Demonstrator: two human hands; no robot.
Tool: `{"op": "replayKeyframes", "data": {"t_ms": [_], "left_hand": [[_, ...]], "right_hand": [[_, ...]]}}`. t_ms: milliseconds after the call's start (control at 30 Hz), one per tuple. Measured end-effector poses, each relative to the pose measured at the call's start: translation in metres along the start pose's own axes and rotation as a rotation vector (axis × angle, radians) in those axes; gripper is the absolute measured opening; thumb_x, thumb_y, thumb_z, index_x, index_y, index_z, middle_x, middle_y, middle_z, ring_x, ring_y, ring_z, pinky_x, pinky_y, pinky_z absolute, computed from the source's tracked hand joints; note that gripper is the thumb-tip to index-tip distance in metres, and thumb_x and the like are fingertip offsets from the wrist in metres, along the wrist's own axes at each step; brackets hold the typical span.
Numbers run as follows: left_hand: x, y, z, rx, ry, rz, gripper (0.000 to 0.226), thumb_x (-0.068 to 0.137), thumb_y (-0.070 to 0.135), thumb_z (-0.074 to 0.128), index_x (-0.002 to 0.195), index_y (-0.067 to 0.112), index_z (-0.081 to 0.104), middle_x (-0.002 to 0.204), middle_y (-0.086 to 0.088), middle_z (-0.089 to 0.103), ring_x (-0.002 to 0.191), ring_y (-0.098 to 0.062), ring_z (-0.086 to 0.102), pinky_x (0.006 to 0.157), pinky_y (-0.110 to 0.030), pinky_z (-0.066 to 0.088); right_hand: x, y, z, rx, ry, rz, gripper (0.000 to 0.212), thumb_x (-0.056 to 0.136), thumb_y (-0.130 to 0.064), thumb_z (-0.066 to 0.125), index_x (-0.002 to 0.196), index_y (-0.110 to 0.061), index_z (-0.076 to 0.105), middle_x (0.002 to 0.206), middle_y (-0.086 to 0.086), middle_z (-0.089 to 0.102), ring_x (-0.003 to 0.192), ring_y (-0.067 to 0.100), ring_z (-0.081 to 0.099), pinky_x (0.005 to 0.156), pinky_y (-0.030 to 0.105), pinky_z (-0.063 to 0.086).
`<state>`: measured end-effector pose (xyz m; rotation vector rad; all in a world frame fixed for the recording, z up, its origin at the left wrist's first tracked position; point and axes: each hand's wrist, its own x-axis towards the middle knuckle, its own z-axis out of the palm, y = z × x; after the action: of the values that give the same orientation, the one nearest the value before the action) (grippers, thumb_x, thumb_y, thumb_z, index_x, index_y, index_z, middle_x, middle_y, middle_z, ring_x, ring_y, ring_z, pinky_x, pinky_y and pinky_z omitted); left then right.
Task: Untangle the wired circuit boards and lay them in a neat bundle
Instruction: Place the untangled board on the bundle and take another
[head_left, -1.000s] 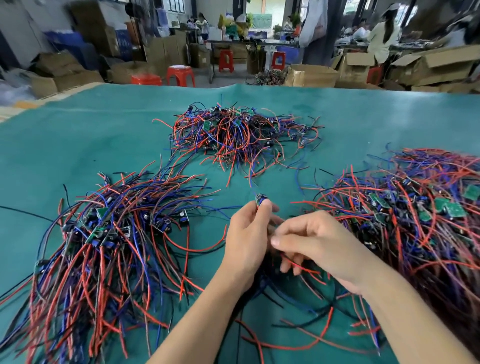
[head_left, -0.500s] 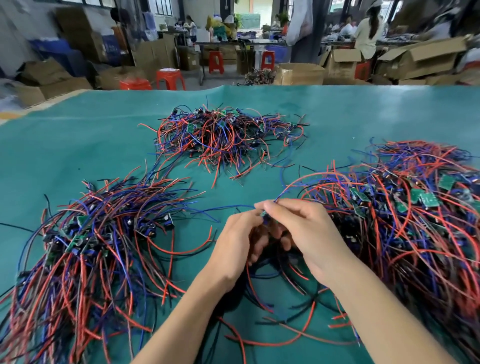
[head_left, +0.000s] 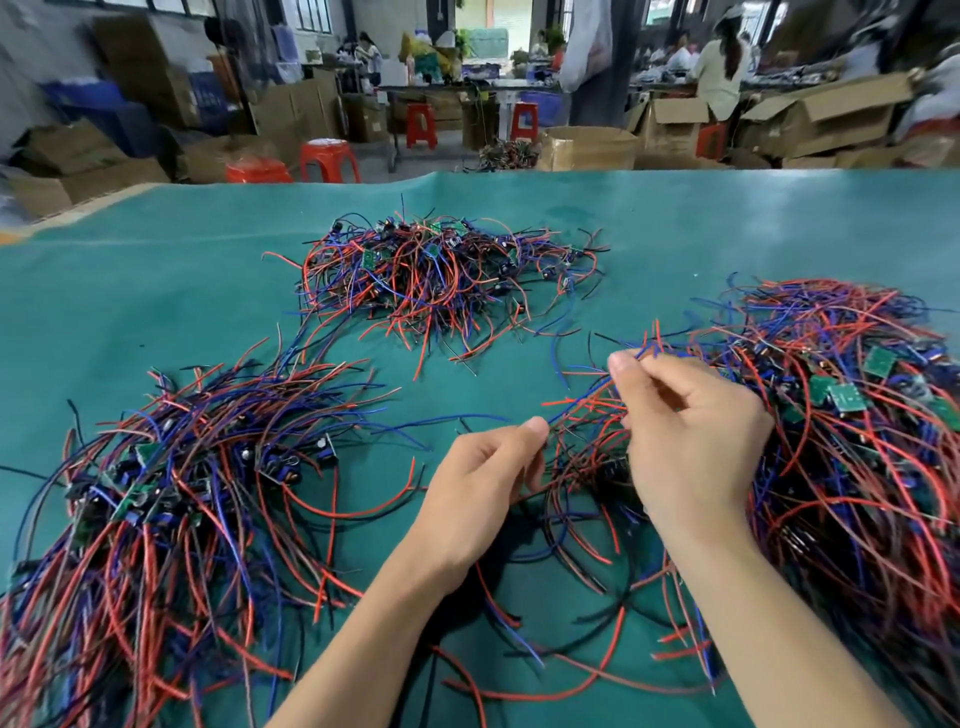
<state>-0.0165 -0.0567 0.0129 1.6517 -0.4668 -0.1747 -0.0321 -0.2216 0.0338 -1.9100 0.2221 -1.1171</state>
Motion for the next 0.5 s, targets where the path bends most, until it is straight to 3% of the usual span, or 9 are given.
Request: {"op": "replayKeyframes", "data": {"t_ms": [133,200,267,333,400,500], "left_hand": [[0.001,0.000,0.002,-0.006,0.002,0.007,0.047,0.096,0.043,0.048,0.056,0.025,0.032,0.056,0.012,0.028,0.052,-0.008,0.022,0.048,-0.020,0.021],[0.000,0.001,0.003,-0.025,-0.001,0.011,0.045,0.097,0.039,0.048,0.059,0.025,0.029,0.056,0.011,0.027,0.051,-0.008,0.021,0.047,-0.018,0.022],[-0.001,0.002,0.001,-0.019,-0.002,0.016,0.045,0.098,0.037,0.047,0.059,0.024,0.029,0.054,0.012,0.025,0.048,-0.007,0.020,0.045,-0.016,0.020],[-0.001,0.004,0.001,-0.014,0.012,0.007,0.046,0.096,0.040,0.046,0.055,0.023,0.032,0.052,0.012,0.025,0.047,-0.008,0.019,0.045,-0.017,0.019],[-0.001,0.004,0.000,-0.042,0.057,-0.043,0.051,0.095,0.043,0.046,0.049,0.022,0.035,0.051,0.011,0.024,0.046,-0.008,0.018,0.044,-0.020,0.018],[0.000,0.002,-0.002,-0.129,0.086,-0.088,0.055,0.103,0.040,0.045,0.050,0.023,0.036,0.051,0.012,0.021,0.044,-0.008,0.016,0.039,-0.018,0.015]], "right_hand": [[0.015,0.004,-0.013,0.074,0.101,0.156,0.031,0.092,-0.038,0.069,0.074,-0.013,0.071,0.053,-0.003,0.058,0.051,0.027,0.057,0.058,0.052,0.052],[0.015,0.001,-0.014,0.229,0.109,0.269,0.030,0.095,-0.029,0.069,0.068,-0.016,0.070,0.049,-0.002,0.058,0.043,0.017,0.053,0.048,0.039,0.048],[0.013,-0.006,-0.011,0.496,0.103,0.401,0.025,0.099,-0.016,0.066,0.074,-0.015,0.071,0.054,-0.004,0.062,0.047,0.009,0.057,0.046,0.026,0.049],[0.012,-0.012,-0.008,0.748,0.118,0.546,0.022,0.102,-0.010,0.061,0.082,-0.005,0.068,0.063,0.001,0.068,0.056,0.011,0.066,0.057,0.020,0.055],[0.012,-0.017,-0.006,0.885,0.143,0.645,0.019,0.103,-0.011,0.059,0.088,-0.002,0.065,0.078,0.011,0.071,0.068,0.017,0.073,0.072,0.024,0.060],[0.003,-0.026,0.005,0.836,0.107,0.650,0.014,0.100,-0.008,0.063,0.109,0.003,0.062,0.094,0.016,0.065,0.082,0.022,0.072,0.088,0.033,0.060]]}}
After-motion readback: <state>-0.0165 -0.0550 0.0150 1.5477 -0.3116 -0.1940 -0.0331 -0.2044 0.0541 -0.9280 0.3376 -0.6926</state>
